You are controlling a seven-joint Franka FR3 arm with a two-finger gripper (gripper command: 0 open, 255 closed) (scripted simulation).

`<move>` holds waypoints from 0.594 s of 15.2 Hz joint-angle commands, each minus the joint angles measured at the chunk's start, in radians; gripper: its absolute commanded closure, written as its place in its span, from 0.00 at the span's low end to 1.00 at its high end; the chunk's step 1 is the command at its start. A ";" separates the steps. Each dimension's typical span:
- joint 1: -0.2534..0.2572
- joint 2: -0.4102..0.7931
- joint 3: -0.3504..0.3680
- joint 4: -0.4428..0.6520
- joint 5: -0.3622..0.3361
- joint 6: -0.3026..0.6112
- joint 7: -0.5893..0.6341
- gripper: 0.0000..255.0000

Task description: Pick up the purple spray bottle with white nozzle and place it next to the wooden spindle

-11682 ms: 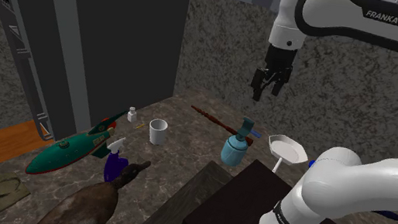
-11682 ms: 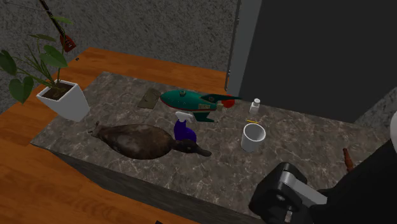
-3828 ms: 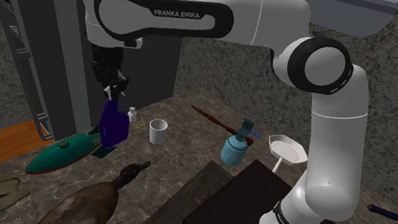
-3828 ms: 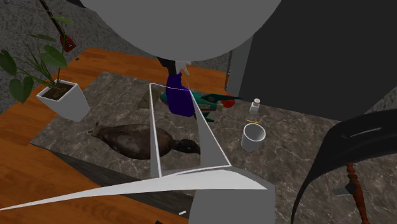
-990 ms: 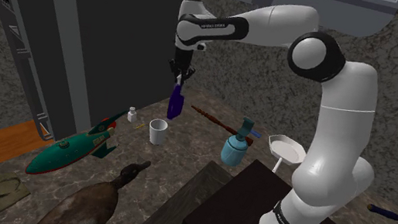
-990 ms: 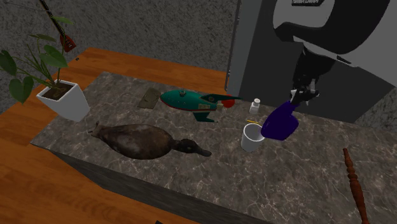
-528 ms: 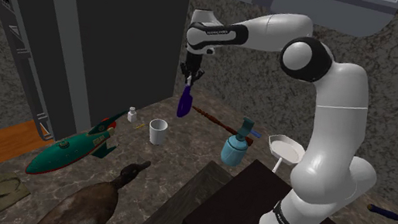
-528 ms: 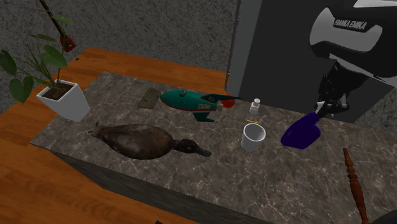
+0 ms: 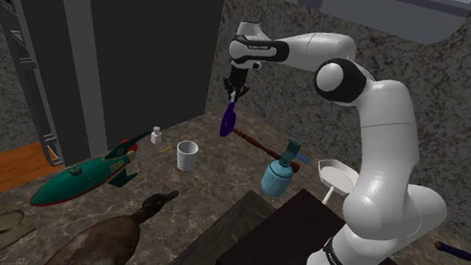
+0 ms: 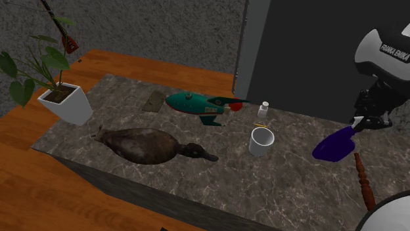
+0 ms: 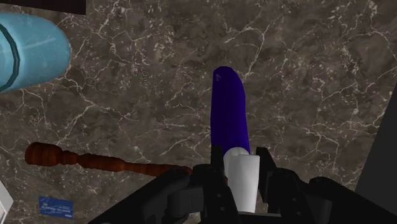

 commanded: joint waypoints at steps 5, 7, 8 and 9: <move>-0.005 0.032 -0.007 -0.027 -0.009 0.059 0.000 1.00; -0.005 0.041 -0.009 -0.039 -0.012 0.079 0.003 1.00; -0.005 0.046 -0.010 -0.044 -0.013 0.089 0.004 1.00; -0.006 0.051 -0.012 -0.050 -0.015 0.099 0.005 1.00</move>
